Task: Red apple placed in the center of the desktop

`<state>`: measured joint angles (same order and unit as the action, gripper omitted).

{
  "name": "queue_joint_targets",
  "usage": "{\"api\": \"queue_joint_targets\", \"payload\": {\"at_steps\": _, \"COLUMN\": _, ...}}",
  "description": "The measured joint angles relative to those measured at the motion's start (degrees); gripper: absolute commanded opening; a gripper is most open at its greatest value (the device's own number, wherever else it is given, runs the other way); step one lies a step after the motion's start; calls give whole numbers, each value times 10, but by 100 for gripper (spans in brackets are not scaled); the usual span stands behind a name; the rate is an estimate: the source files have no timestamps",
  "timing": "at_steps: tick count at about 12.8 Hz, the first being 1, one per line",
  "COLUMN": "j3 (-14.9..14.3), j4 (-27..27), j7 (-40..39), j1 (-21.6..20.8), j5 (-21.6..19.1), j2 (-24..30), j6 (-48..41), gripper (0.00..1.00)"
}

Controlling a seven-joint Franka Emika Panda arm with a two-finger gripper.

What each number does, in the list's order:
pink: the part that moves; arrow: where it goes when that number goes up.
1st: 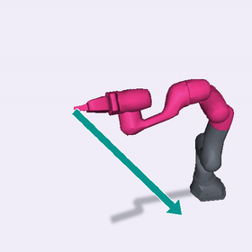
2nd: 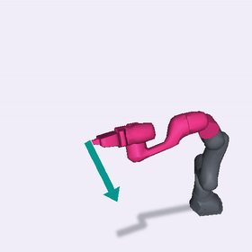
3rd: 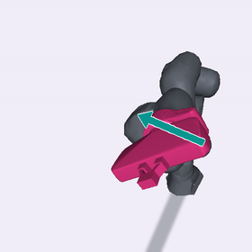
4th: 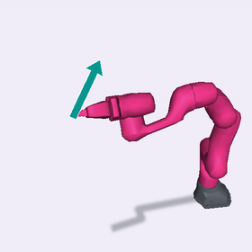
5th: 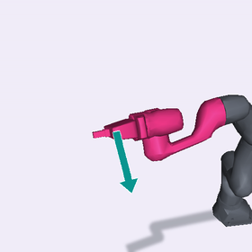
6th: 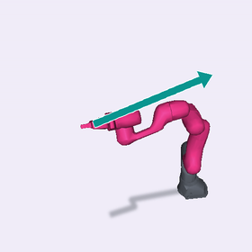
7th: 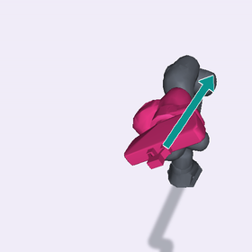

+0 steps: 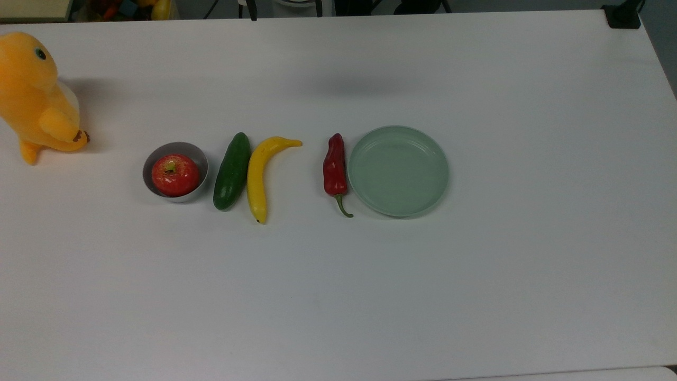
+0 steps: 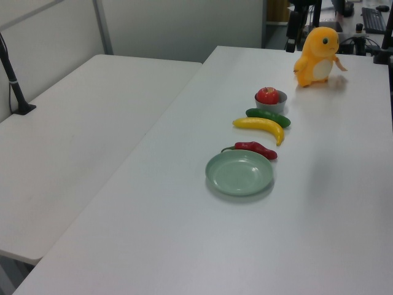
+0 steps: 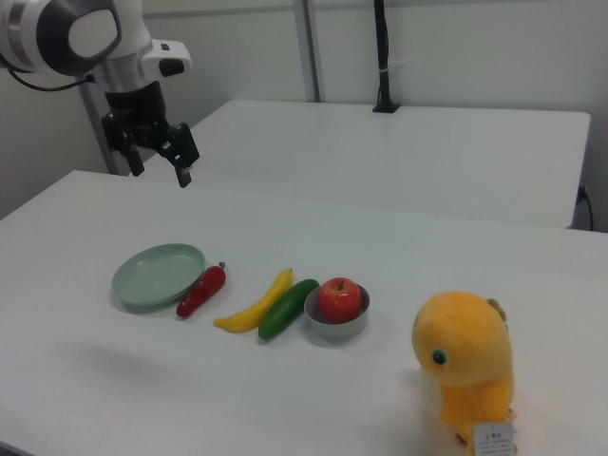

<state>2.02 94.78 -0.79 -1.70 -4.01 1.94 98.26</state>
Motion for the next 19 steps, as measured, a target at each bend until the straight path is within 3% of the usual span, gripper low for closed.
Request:
{"api": "queue_joint_targets", "payload": {"at_steps": 14, "j3": -3, "j4": -3, "j7": -24, "j1": 3, "j5": 0, "j2": 0, "j6": -28, "gripper": 100}}
{"api": "queue_joint_targets", "payload": {"at_steps": 19, "j3": -61, "j4": -87, "j7": -106, "j1": 10, "j5": 0, "j2": -86, "j6": -23, "gripper": 100}}
